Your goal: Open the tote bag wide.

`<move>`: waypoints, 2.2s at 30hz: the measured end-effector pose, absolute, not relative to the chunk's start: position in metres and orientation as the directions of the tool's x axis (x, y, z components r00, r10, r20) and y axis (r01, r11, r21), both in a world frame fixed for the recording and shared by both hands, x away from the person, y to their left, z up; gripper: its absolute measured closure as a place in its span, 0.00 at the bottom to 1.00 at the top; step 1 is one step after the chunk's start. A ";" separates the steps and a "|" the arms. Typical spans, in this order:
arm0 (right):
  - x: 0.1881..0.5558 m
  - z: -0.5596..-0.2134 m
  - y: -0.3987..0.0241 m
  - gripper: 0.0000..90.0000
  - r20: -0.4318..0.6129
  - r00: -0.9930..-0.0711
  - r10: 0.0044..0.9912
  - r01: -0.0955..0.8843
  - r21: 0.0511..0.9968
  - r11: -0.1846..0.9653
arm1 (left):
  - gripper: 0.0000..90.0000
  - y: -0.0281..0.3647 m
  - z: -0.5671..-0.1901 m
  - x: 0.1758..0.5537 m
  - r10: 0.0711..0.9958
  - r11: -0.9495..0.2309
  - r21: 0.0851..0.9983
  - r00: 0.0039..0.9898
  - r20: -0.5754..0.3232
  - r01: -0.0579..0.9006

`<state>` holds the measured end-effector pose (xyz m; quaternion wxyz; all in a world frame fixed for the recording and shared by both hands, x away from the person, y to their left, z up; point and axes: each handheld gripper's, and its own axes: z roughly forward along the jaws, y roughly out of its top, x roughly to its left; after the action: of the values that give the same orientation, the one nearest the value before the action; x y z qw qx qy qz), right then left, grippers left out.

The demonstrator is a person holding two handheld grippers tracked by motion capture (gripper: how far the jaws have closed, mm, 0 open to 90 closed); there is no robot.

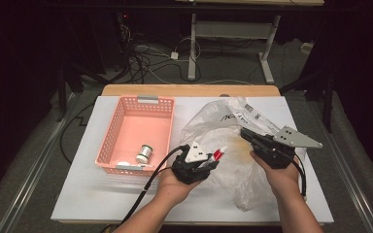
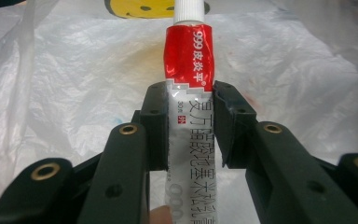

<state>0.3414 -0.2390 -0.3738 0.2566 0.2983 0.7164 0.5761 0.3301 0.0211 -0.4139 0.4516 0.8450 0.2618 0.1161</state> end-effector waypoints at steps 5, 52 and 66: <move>0.342 -0.373 -0.239 1.00 -0.020 -0.691 0.722 0.129 0.980 0.151 | 0.74 0.011 -0.418 0.339 0.555 -0.470 0.813 0.831 -0.031 0.344; 0.344 -0.373 -0.244 1.00 0.001 -0.688 0.726 0.141 0.981 0.131 | 0.74 -0.065 -0.457 0.395 0.631 -0.494 0.774 0.776 0.006 0.396; 0.346 -0.375 -0.245 1.00 0.000 -0.686 0.728 0.139 0.982 0.131 | 0.74 -0.075 -0.470 0.408 0.645 -0.498 0.764 0.764 0.011 0.410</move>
<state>0.3465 -0.2449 -0.3750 0.2519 0.3058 0.7085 0.5840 0.4076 -0.0747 -0.4700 0.3939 0.8525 0.3094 0.1496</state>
